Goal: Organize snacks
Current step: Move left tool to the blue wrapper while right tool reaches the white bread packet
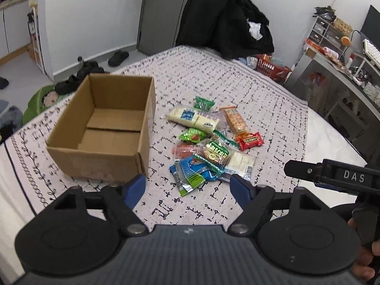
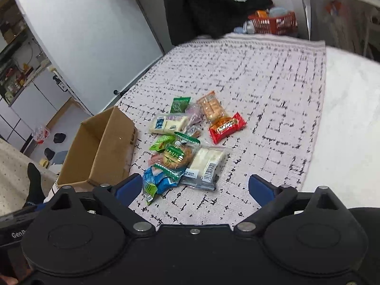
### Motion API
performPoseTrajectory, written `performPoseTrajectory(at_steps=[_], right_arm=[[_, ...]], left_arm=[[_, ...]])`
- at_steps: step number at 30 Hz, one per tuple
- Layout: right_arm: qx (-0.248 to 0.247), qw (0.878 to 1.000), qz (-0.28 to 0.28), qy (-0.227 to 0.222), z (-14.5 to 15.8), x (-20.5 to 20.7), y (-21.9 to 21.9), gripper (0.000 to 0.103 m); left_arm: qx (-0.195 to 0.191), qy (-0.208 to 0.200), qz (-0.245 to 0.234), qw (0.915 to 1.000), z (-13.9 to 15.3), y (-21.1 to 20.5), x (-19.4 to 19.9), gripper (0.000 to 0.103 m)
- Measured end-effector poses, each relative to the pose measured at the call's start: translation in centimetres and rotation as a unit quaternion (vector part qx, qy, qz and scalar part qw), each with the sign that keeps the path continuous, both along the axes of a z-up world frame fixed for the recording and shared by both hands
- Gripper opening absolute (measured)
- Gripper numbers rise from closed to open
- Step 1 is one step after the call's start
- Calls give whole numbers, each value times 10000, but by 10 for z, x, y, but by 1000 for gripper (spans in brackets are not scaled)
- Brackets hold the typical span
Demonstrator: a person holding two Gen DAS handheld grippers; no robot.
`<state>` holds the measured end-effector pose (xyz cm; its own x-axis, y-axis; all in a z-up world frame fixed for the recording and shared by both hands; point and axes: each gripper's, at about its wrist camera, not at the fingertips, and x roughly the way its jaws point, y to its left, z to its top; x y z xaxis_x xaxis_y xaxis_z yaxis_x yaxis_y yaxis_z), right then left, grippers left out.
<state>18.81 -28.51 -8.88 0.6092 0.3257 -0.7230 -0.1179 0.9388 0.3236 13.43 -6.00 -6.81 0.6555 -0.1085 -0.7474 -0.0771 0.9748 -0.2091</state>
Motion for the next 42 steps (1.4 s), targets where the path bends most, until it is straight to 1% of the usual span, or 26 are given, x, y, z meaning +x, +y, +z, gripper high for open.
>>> performPoseTrajectory(at_steps=[2,4,8,11,13,15,18,20,22,26,29,31,33,35,39,41,42], right_arm=[[31,10000,23,72,-7,7,0,96],[71,9998,42,172,-14,14,-1,95],[311,9990,37,325,-27,30,-4,93],[427,9983,45,403,-36,42,-4,88],[552,9969,39,561,-44,50,-4,82],[657,9955,45,678,-53,58,-4,78],[787,9938,38,781,-62,65,-4,75],[847,9928,24,847,-70,69,-3,73],[891,9918,-16,919,-78,72,-4,72],[937,9902,-91,1036,-90,81,-3,70],[859,9907,-76,1049,-96,86,1,69],[836,9903,-58,1107,-101,90,3,64],[857,9893,-38,1177,-106,93,4,61],[870,9893,-41,1174,-107,95,5,61],[831,9897,-43,1165,-109,97,7,61],[770,9905,-44,1138,-110,97,9,54],[725,9907,-88,1145,-110,97,9,38]], left_arm=[[-33,101,31,9999,-7,0,7,76],[-74,178,64,9998,-14,-1,13,72],[-159,306,190,9992,-28,-1,28,67],[-222,352,270,9988,-37,-3,39,62],[-260,417,329,9983,-44,-5,48,56],[-340,450,348,9978,-50,-6,55,54],[-357,527,406,9971,-61,-8,65,53],[-448,534,434,9966,-67,-9,69,51],[-423,577,491,9962,-73,-9,75,47],[-430,712,608,9947,-88,-7,86,45],[-428,802,640,9938,-97,-7,91,43],[-407,871,673,9931,-102,-8,93,43],[-415,948,698,9922,-108,-8,95,44],[-450,961,704,9919,-113,-8,95,43],[-371,894,706,9928,-115,-11,95,44],[-400,857,726,9929,-116,-10,95,43],[-403,842,729,9930,-116,-10,95,42]])
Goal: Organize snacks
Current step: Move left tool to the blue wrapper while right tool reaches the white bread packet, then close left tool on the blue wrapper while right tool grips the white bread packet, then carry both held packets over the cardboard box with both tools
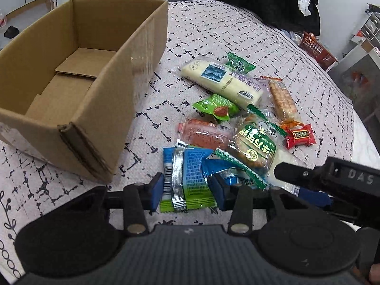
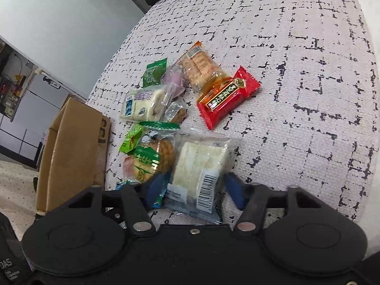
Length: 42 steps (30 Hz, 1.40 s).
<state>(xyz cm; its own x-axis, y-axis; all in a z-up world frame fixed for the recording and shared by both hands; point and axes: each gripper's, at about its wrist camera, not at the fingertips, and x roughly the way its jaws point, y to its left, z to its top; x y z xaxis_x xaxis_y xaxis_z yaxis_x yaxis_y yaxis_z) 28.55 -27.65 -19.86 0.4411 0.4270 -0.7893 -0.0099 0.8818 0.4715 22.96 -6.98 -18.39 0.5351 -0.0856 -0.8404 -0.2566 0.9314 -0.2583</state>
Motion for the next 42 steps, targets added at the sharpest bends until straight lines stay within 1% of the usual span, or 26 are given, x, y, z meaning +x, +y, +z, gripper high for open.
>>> performPoseTrajectory(at_steps=[1,2,3,4,7,10,16,24,31,37,42], right_arm=[[-9,10000,-67,61,-1,1,-2,31],[118,9998,-109,120,-2,2,-5,29],[189,9997,-99,148,-2,2,-6,25],[167,9998,-58,118,-1,1,-6,22],[60,10000,47,-32,8,-7,-2,15],[-11,9998,73,-185,18,-13,-1,13],[-196,9987,119,-451,41,-24,-2,8],[-390,9964,75,-750,66,-49,3,6],[-489,9931,40,-1067,94,-63,13,4],[-519,9895,93,-1349,122,-67,28,4],[-525,9863,217,-1549,138,-67,48,3]], left_arm=[[2,-18,-2,10000,1,0,-1,39],[-3,-37,-1,10000,1,0,-1,37],[-48,-58,-8,10000,2,1,-3,35],[-94,-71,-11,9999,3,2,-3,34],[-145,-176,-13,9997,8,4,-8,31],[-205,-330,-54,9992,18,5,-12,31],[-354,-609,-147,9974,36,4,-23,30],[-482,-971,-241,9938,59,9,-41,30],[-508,-1359,-299,9890,84,19,-55,30],[-440,-1679,-228,9846,103,29,-63,30],[-403,-1851,-113,9818,113,42,-65,30]])
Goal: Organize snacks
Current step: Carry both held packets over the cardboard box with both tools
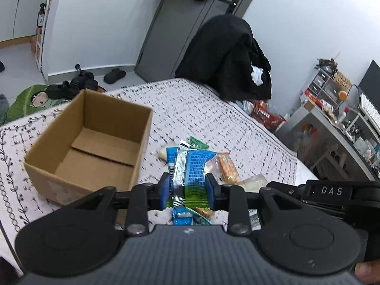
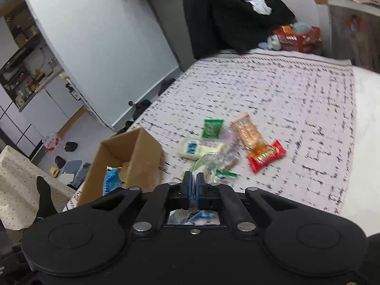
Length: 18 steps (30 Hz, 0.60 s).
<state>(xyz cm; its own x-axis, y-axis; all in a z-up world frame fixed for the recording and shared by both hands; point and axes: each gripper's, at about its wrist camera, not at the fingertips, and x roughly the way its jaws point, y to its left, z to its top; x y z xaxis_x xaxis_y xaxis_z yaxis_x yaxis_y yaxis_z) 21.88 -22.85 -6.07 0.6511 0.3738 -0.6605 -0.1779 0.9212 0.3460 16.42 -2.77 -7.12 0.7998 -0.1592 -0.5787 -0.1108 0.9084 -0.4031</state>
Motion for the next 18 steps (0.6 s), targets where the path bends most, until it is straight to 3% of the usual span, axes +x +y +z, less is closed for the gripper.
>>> performPoseTrajectory(at_steps=[18], right_arm=[[70,9985,444,-300,25,18,83,2]], left_arm=[[-116,-74,555,9984,-3,63,2,30]])
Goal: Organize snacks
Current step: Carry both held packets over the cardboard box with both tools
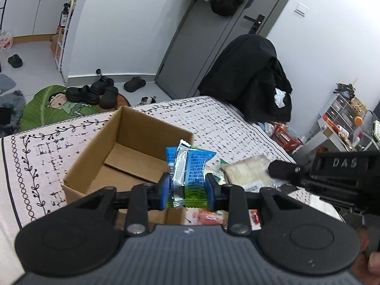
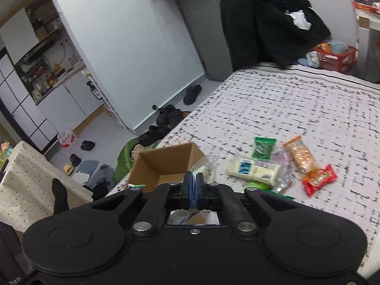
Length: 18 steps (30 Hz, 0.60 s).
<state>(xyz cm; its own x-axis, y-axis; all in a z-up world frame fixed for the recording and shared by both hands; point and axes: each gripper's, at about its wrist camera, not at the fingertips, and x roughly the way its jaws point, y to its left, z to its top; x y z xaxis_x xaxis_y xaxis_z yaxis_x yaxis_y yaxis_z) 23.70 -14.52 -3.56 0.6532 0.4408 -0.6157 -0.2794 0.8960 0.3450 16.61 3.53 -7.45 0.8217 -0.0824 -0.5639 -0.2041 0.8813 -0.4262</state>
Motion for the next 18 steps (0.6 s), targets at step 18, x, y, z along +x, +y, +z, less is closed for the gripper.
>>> performPoseTrajectory(at_steps=[18], right_arm=[[-282,9987,416,41,-3,10,66,2]], left_arm=[[-521,430,437,9968,-22,50,7,47]])
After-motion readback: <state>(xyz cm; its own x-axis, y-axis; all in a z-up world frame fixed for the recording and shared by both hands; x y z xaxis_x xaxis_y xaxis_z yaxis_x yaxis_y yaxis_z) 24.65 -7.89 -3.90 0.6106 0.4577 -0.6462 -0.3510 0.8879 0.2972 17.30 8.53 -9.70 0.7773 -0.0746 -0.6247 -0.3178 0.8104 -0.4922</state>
